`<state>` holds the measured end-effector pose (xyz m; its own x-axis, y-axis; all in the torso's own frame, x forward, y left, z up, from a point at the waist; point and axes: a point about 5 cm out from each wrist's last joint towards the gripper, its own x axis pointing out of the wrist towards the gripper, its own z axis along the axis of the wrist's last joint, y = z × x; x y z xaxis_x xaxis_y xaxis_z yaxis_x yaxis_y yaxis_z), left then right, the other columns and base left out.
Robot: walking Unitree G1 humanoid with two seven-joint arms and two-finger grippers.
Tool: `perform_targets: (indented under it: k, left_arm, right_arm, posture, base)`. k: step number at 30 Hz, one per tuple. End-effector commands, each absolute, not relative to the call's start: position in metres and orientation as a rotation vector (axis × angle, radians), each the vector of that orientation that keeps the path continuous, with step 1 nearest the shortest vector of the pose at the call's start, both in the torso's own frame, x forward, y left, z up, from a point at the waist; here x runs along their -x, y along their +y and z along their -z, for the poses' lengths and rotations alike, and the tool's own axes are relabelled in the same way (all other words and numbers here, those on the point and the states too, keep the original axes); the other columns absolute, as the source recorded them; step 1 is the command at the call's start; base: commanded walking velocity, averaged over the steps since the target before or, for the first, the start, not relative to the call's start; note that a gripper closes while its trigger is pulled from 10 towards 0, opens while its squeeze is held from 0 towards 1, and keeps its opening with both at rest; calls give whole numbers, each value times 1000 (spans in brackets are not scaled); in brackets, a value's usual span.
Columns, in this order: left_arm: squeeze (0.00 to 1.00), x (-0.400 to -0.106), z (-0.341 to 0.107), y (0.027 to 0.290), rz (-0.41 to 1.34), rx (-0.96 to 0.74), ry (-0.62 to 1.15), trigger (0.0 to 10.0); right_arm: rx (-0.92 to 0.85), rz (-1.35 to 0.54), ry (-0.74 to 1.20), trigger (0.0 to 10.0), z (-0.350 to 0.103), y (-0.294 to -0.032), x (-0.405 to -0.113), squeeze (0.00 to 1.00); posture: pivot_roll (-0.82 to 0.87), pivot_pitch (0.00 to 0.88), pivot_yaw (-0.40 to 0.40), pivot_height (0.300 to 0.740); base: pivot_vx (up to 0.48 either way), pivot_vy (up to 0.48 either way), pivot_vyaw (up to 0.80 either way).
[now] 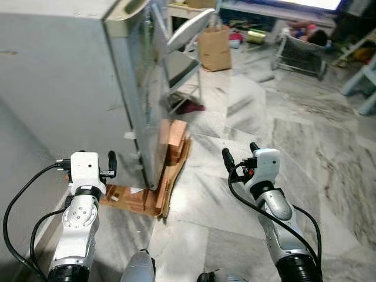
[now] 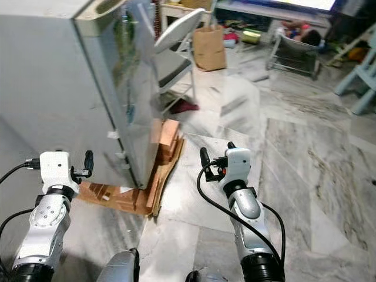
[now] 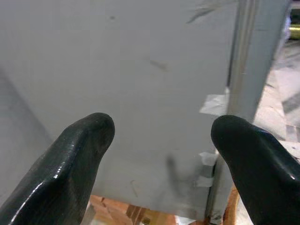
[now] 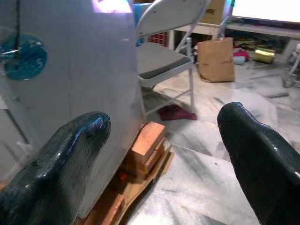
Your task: Restocking fridge
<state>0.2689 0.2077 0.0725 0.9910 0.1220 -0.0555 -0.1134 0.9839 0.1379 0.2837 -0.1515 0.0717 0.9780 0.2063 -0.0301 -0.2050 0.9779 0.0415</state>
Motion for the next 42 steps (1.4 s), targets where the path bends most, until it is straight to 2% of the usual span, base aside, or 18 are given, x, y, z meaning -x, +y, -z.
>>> perform_targets:
  k: [1,11,21,27,32,37,42]
  left_arm:
    - [0,-268,-70,197,-56,-120,64,10000]
    - [0,-270,-65,172,80,-77,69,10000]
    - [0,-278,-68,171,75,-27,55,10000]
    - [0,-302,-74,165,77,9,47,10000]
    - [0,-327,-88,165,61,3,21,10000]
    - [0,-341,-98,163,65,6,4,10000]
    - [0,-351,-104,160,80,7,-6,10000]
  right_arm:
    - [-21,-171,15,10000,-77,-159,-283,0]
    - [29,-91,32,10000,-72,-168,-279,0]
    - [30,-94,13,10000,-77,-168,-280,0]
    - [9,-127,27,10000,-77,-163,-274,0]
    - [-41,-244,85,10000,-73,-161,-252,0]
    - [-23,-231,121,10000,-68,-174,-232,0]
    - [-18,-223,154,10000,-66,-181,-224,0]
  posture:
    - [83,84,-80,740]
    - [71,93,-95,740]
    - [65,91,-89,740]
    - [49,112,-94,740]
    - [15,141,-89,740]
    - [-25,163,-84,740]
    - [-40,172,-81,740]
  base:
    - [0,0,0]
    - [0,0,0]
    - [0,0,0]
    - [0,0,0]
    - [0,0,0]
    - [0,0,0]
    - [0,0,0]
